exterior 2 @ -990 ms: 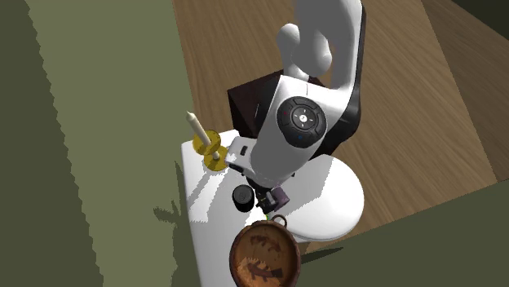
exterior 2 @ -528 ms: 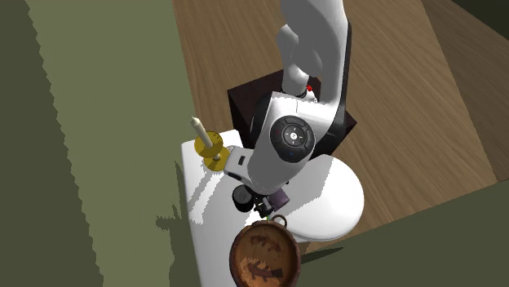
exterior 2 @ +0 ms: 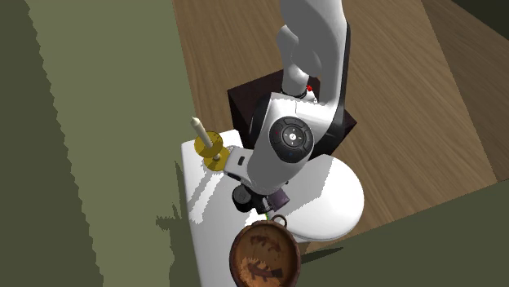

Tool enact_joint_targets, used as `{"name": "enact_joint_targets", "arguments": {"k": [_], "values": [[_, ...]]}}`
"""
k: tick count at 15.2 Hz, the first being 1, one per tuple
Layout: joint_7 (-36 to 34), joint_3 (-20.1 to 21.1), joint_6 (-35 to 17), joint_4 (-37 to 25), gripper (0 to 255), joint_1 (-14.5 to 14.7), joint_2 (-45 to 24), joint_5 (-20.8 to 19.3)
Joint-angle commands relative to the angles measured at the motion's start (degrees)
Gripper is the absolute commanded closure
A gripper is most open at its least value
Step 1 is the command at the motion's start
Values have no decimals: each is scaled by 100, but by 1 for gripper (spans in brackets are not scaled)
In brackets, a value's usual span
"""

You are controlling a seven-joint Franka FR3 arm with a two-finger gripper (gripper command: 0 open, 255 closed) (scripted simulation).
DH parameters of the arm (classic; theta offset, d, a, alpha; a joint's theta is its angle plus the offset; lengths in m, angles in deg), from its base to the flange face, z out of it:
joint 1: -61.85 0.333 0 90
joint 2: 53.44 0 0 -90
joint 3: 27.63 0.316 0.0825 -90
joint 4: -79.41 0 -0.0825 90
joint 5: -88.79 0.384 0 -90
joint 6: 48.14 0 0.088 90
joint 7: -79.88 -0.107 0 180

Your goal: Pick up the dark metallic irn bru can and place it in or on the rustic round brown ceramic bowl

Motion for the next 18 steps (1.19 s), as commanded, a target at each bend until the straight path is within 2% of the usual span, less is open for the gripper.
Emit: {"name": "enact_joint_targets", "arguments": {"k": [1, 9, 18], "values": [[0, 0, 1, 1, 255, 0, -1, 0], [0, 0, 0, 1, 255, -1, -1, -1], [341, -7, 601, -393, 255, -23, 340, 364]]}}
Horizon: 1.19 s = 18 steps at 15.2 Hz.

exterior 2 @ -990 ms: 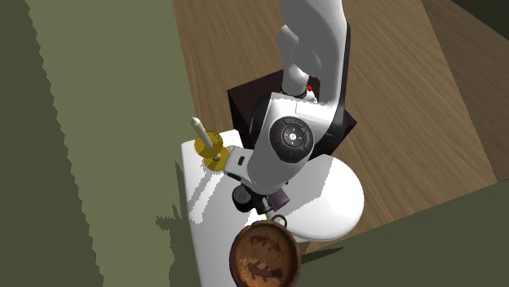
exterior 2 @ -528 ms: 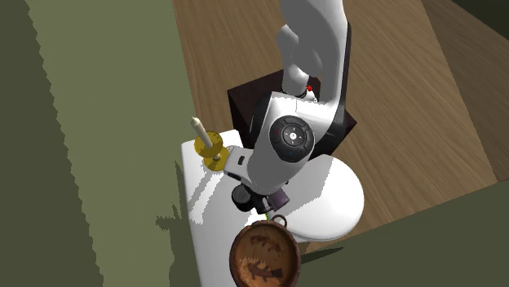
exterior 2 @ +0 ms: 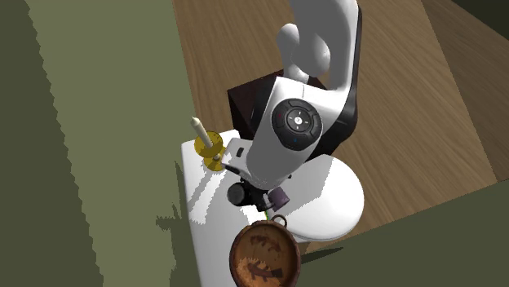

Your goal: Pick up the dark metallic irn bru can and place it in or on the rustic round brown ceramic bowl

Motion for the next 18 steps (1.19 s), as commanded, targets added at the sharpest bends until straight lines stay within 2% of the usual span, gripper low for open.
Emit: {"name": "enact_joint_targets", "arguments": {"k": [1, 18], "values": [[69, -6, 149, -111, 255, -4, 63, 66], [445, -53, 1378, -1175, 255, -16, 334, 356]]}}
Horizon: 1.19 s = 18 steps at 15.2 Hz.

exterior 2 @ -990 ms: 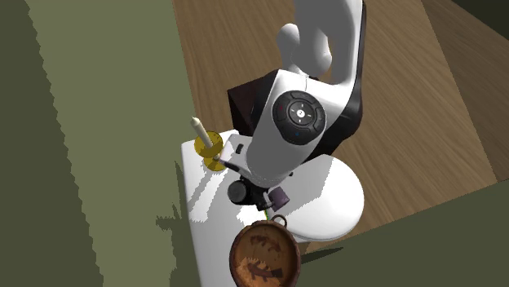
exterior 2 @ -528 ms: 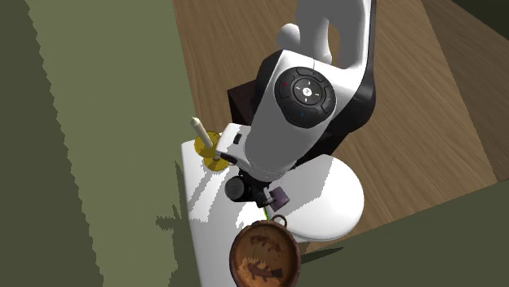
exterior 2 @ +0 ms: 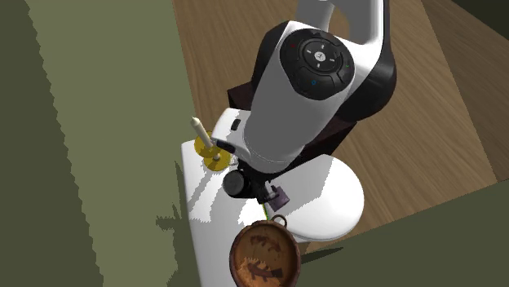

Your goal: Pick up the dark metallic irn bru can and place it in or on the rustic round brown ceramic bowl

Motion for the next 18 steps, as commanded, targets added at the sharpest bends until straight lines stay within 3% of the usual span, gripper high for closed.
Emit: {"name": "enact_joint_targets", "arguments": {"k": [1, 2, 5, 8, 11, 15, 18], "values": [[25, -1, 148, -148, 255, 0, 4, 8], [31, -1, 178, -177, 255, 0, 5, 11], [-542, 300, 538, -1008, 255, 225, -782, -540], [-1058, 453, 1004, -1966, 255, 681, -1642, -1155], [-1428, 434, 1566, -3108, 255, 1366, -2530, -1754], [-1579, 195, 2451, -5068, 255, 2559, -3759, -2481], [-1660, 209, 2146, -4623, 255, 2394, -3642, -2399]]}}
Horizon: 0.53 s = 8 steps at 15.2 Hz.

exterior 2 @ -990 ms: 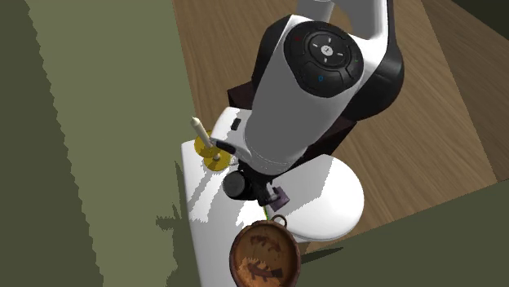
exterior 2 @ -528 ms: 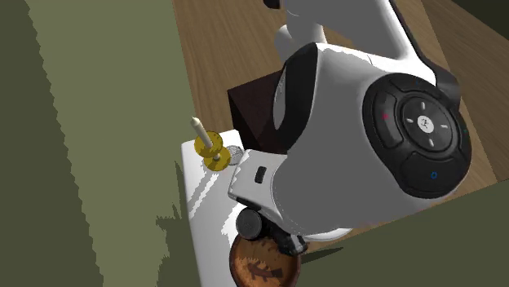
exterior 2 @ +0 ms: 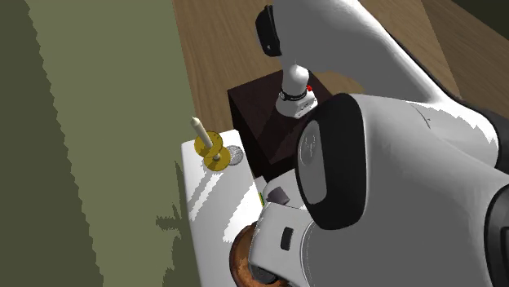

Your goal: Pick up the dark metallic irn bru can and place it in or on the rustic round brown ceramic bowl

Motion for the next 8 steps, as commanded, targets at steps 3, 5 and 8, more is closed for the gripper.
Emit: {"name": "enact_joint_targets", "arguments": {"k": [3, 5, 8], "values": [[-99, 21, -337, 433, 255, -150, 64, 36], [-146, 32, -510, 660, 255, -229, 103, 55], [-214, 41, -758, 970, 255, -329, 143, 71]]}}
